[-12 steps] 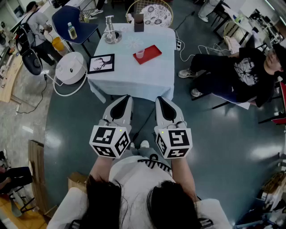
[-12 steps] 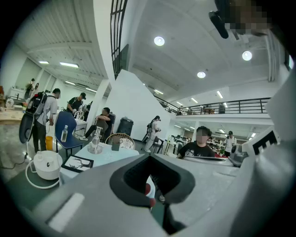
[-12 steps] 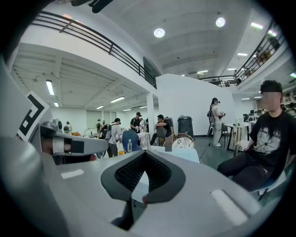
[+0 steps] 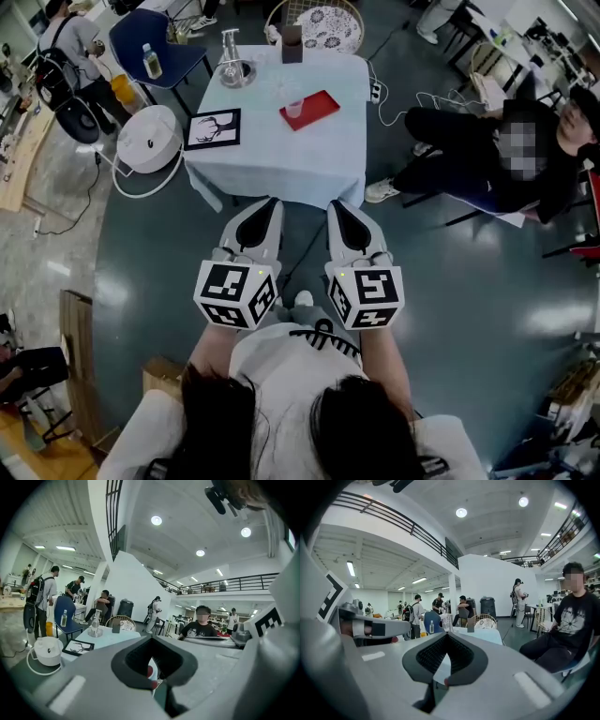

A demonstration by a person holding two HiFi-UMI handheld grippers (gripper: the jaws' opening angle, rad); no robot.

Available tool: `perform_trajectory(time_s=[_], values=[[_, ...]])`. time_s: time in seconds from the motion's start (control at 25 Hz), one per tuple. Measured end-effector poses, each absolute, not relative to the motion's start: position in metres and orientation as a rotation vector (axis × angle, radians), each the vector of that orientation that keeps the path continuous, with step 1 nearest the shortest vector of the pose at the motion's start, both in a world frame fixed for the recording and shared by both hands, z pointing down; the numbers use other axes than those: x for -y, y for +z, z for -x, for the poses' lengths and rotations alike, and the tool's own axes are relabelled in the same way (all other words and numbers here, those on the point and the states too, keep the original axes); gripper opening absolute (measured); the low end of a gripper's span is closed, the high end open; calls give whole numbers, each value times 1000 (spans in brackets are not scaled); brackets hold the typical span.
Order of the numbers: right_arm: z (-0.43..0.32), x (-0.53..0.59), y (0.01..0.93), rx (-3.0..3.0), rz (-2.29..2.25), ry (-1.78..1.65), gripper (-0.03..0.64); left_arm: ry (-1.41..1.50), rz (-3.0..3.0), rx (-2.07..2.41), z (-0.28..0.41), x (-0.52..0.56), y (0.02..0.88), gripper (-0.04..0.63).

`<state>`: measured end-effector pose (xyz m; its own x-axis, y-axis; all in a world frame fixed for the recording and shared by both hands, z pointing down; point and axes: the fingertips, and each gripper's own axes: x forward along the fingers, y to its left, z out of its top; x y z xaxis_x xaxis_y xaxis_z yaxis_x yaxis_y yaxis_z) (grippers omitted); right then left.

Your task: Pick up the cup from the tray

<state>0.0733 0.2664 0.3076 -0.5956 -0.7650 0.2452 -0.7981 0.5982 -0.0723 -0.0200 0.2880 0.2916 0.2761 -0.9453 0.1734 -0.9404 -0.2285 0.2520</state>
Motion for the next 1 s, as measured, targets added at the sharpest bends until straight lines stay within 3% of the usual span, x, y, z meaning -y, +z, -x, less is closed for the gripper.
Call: perform_trajectory(time_s=[0.56, 0.76, 1.0], values=[[-93, -262, 305, 2710, -1292, 347, 31, 32, -2219, 1762, 14, -285, 299, 2], [-98, -257, 309, 2755, -1185, 302, 132, 95, -2208, 1781, 3, -279, 306, 2], [-108, -248, 311, 2797, -1115, 317, 187, 86, -2142, 1848, 1, -274, 307, 2]])
